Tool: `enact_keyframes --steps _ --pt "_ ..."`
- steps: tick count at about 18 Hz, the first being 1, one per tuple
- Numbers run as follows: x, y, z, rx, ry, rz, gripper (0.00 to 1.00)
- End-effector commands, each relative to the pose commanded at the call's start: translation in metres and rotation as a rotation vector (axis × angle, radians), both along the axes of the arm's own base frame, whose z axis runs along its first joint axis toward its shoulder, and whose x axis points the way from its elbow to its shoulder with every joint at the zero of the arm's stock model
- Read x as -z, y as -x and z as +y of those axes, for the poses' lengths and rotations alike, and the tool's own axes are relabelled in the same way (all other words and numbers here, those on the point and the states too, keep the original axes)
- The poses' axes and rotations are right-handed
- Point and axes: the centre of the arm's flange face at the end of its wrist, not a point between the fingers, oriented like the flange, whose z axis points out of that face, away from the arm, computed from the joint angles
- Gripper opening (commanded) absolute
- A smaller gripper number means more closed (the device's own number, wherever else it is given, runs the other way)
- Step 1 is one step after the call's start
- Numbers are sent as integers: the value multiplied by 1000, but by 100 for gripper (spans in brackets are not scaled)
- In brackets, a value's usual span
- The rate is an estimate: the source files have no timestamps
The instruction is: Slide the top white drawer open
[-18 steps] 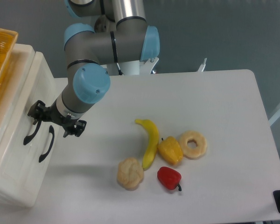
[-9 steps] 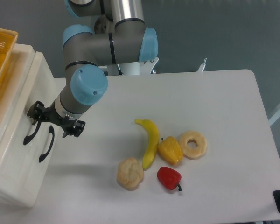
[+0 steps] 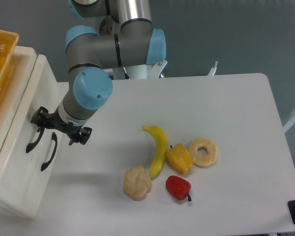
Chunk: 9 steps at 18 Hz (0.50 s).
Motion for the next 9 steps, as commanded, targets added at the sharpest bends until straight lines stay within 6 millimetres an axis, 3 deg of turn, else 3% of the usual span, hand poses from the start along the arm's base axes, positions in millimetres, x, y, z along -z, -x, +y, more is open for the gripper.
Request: enact_keyframes --steps 9 --pt "1 4 -3 12 27 48 100"
